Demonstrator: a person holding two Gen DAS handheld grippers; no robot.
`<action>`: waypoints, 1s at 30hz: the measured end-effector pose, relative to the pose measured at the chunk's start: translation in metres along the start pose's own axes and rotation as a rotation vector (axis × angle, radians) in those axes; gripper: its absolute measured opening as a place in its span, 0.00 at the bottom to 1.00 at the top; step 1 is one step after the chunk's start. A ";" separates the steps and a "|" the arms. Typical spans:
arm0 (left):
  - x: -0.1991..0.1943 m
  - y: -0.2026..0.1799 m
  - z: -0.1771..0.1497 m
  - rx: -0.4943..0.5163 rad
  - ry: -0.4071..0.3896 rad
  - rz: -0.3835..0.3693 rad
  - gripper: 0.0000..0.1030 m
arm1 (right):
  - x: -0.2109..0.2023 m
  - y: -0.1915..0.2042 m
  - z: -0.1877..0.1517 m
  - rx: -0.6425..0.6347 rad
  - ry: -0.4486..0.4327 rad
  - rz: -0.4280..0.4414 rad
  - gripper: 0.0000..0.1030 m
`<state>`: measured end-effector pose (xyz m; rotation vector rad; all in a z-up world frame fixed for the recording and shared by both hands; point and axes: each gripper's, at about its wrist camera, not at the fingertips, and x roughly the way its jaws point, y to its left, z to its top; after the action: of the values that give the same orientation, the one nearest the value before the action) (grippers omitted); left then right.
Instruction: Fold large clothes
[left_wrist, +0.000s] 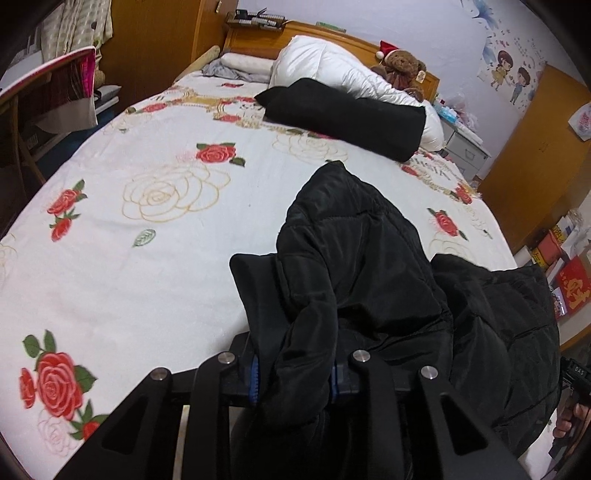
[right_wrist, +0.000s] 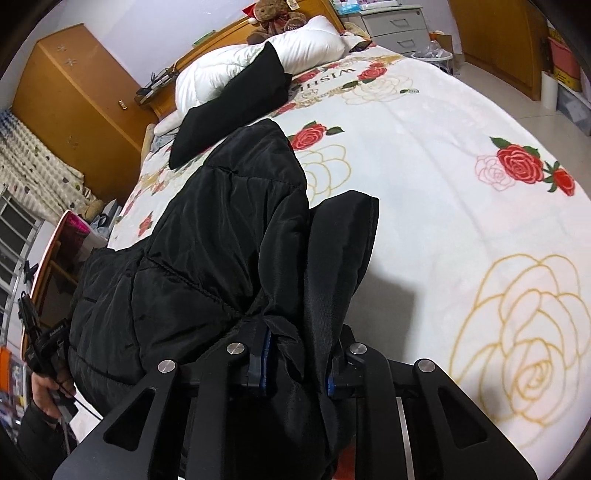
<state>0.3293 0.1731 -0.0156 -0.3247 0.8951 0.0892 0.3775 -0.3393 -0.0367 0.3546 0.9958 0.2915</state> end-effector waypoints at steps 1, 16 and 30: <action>-0.008 0.000 -0.001 0.000 -0.005 -0.002 0.26 | -0.005 0.003 0.000 -0.003 -0.002 -0.001 0.20; -0.121 0.004 -0.062 -0.006 -0.058 -0.047 0.26 | -0.100 0.014 -0.067 0.006 -0.039 0.043 0.20; -0.083 0.036 -0.160 -0.048 0.040 -0.011 0.29 | -0.059 -0.031 -0.131 0.091 0.073 0.005 0.24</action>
<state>0.1493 0.1618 -0.0529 -0.3776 0.9315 0.0941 0.2379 -0.3705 -0.0693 0.4319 1.0824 0.2655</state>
